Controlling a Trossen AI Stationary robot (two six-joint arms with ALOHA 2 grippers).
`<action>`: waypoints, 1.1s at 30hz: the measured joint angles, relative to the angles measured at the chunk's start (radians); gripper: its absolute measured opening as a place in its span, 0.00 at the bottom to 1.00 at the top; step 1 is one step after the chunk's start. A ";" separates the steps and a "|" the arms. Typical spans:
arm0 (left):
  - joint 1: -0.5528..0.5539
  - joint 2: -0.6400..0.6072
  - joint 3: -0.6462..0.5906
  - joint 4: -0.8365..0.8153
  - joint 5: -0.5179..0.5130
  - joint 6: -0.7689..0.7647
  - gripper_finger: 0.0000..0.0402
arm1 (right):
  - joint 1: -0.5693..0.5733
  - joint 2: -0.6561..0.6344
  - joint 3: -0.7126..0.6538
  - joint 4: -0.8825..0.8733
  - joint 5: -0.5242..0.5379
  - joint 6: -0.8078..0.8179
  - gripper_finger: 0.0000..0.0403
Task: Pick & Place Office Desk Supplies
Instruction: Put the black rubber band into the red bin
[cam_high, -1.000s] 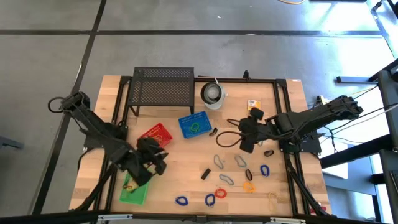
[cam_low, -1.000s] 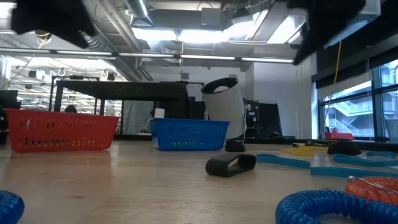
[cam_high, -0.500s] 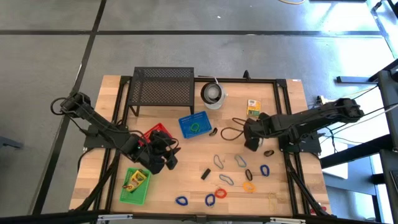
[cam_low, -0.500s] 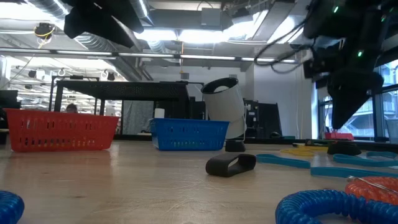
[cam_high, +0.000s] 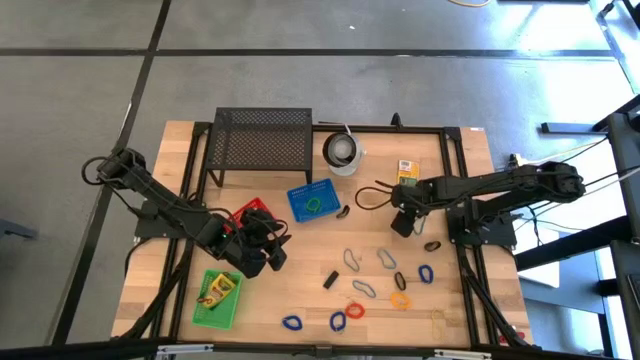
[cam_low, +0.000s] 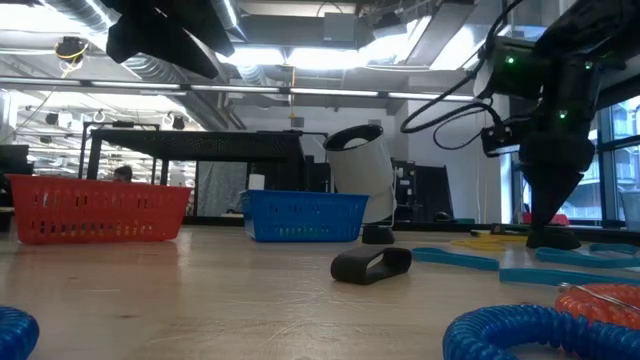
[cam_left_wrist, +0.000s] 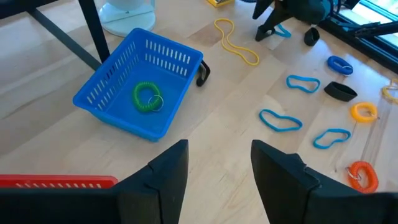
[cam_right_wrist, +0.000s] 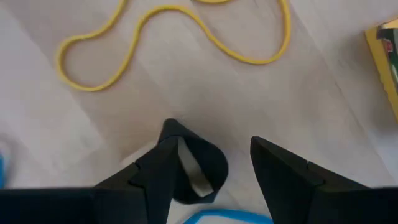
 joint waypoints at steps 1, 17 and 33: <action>0.000 0.000 0.000 0.000 0.000 0.005 0.42 | 0.000 0.007 -0.003 0.004 0.003 0.000 0.51; 0.000 0.000 0.000 0.012 -0.053 0.012 0.42 | 0.001 0.115 -0.012 0.052 -0.009 0.006 0.34; -0.001 0.015 0.000 0.084 -0.103 0.162 0.42 | 0.015 0.052 0.088 0.079 -0.021 -0.060 0.01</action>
